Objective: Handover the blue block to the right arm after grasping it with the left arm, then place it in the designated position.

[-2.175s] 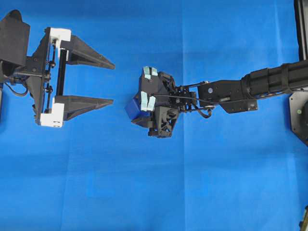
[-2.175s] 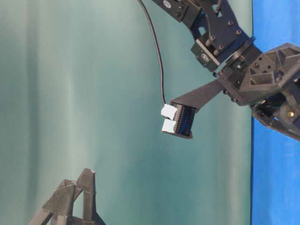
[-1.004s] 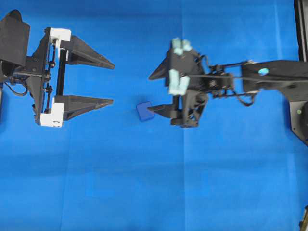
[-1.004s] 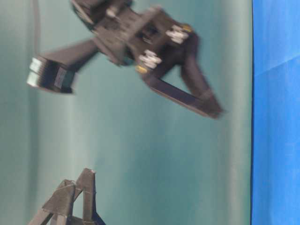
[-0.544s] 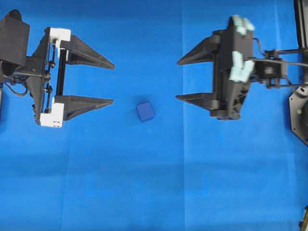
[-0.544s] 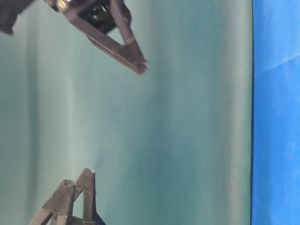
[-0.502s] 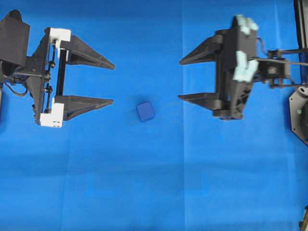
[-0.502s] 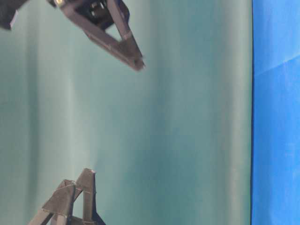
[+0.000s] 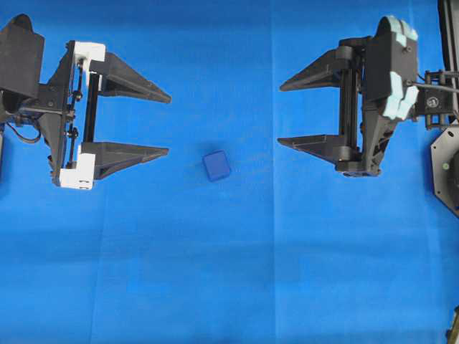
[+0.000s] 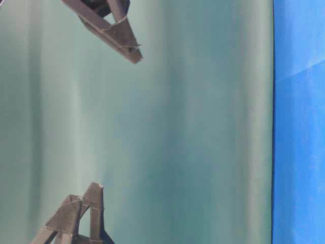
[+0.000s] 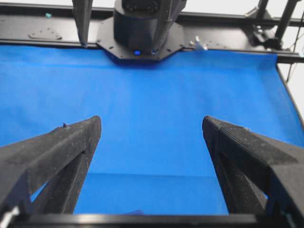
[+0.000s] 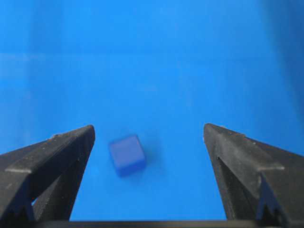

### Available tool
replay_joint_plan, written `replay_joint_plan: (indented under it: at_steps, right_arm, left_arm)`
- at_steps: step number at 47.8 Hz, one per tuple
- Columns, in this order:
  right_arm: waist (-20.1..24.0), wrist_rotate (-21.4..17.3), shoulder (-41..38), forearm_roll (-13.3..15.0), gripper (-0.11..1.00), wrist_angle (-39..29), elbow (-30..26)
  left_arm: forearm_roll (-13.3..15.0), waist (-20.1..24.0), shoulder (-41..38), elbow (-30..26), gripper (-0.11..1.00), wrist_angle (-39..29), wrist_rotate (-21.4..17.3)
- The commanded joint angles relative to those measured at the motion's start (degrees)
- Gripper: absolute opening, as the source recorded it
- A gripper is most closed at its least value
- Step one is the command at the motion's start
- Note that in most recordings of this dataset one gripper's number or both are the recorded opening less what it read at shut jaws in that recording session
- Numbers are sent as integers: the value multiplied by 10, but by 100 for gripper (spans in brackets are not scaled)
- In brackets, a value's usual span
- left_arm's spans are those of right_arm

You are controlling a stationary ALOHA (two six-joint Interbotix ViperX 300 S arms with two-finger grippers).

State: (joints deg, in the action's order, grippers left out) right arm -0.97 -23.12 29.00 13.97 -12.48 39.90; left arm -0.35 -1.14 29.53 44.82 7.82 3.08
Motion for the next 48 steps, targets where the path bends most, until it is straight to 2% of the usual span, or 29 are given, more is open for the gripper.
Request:
replay_joint_plan:
  at_steps: [1, 11, 17, 24, 48]
  right_arm:
    - [1, 1, 8, 6, 85, 30, -4]
    - [0, 2, 25, 25, 85, 116, 24]
    - [-5, 1, 32, 26, 85, 178, 52]
    - [-7, 1, 32, 25, 85, 216, 73]
    - [-7, 2, 32, 25, 85, 221, 74]
  left_arm:
    - [-2, -2, 6, -11, 91, 3, 0]
    - [-1, -2, 6, -11, 91, 3, 2]
    - [-2, -2, 6, -11, 91, 3, 1]
    - [-2, -2, 5, -11, 91, 3, 1]
    - [-1, -2, 6, -11, 91, 3, 0]
